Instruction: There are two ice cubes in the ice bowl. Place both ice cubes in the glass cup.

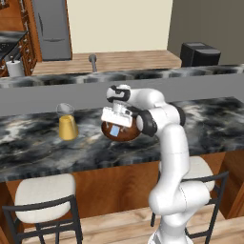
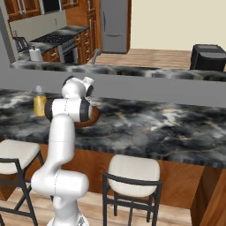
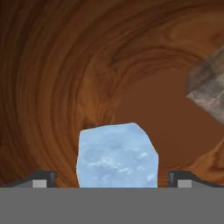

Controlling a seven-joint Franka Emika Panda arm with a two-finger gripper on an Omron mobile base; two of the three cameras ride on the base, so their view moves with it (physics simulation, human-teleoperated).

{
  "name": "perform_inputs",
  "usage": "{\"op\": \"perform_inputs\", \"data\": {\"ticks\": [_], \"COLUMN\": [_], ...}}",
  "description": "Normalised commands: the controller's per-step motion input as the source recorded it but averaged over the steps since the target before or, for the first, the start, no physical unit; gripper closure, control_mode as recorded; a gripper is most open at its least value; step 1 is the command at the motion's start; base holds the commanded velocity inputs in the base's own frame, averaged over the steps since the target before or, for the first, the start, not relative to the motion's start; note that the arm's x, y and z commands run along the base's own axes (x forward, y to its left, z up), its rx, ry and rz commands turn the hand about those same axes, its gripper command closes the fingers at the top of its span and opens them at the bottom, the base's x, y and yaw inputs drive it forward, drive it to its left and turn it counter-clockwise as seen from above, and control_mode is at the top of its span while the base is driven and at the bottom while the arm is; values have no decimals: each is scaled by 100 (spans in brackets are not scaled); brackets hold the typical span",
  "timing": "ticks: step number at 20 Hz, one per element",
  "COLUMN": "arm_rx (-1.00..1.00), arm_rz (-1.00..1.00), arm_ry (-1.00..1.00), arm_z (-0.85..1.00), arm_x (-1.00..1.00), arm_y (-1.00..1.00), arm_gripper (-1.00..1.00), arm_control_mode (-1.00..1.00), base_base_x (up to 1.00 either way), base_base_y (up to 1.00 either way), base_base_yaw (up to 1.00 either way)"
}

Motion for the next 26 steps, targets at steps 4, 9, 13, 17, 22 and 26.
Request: {"op": "perform_inputs", "data": {"ticks": [4, 9, 13, 17, 22, 26], "arm_rx": [0, 0, 0, 0, 0, 0], "arm_rz": [0, 0, 0, 0, 0, 0], "arm_ry": [1, 11, 7, 2, -3, -14], "arm_z": [0, -27, -24, -4, 0, 19], "arm_x": [23, -3, -9, 0, -13, -55], "arm_y": [0, 0, 0, 0, 0, -7], "arm_gripper": [-100, -100, -100, 100, 100, 100], "arm_control_mode": [-100, -100, -100, -100, -100, -100], "base_base_x": [0, 0, 0, 0, 0, 0], "base_base_y": [0, 0, 0, 0, 0, 0], "base_base_yaw": [0, 0, 0, 0, 0, 0]}}
